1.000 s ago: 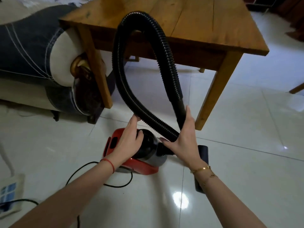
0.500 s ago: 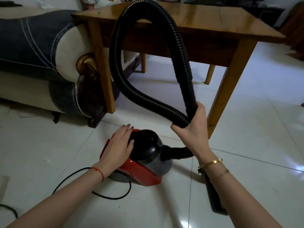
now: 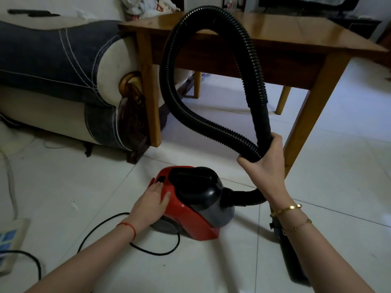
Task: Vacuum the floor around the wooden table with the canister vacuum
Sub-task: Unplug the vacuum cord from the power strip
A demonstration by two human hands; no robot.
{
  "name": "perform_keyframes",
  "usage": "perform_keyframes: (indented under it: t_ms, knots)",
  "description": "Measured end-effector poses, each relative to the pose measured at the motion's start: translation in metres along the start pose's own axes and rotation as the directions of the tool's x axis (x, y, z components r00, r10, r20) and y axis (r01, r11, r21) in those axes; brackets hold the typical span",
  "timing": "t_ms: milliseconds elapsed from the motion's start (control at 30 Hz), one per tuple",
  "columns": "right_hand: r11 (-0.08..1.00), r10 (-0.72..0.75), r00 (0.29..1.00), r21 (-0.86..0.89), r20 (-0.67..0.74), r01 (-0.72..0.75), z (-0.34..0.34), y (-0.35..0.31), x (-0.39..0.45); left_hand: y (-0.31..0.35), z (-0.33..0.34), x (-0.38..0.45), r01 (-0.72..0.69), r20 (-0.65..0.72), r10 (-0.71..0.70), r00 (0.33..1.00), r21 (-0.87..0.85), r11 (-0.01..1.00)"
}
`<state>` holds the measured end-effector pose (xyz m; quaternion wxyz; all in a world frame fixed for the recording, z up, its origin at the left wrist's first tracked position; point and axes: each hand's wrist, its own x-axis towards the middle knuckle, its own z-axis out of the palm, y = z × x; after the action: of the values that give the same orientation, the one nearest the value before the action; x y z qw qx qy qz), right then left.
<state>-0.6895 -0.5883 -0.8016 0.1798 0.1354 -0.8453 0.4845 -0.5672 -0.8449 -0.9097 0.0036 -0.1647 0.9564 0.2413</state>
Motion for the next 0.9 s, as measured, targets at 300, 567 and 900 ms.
perform_keyframes:
  t_ms: [300, 567, 900]
  knots:
    - [1.000, 0.020, 1.000, -0.002, 0.004, -0.020, 0.006, 0.000, 0.001, -0.007, 0.006, 0.004, 0.012, 0.007, -0.012, 1.000, -0.011, 1.000]
    - [1.000, 0.026, 1.000, 0.009, 0.006, -0.026, 0.006, -0.002, 0.000, -0.011, -0.008, 0.007, -0.011, -0.027, 0.010, 1.000, -0.030, 0.999]
    - [1.000, 0.026, 1.000, 0.008, 0.014, -0.026, 0.003, -0.004, -0.001, 0.004, -0.029, 0.023, -0.125, -0.091, 0.126, 0.988, 0.019, 0.992]
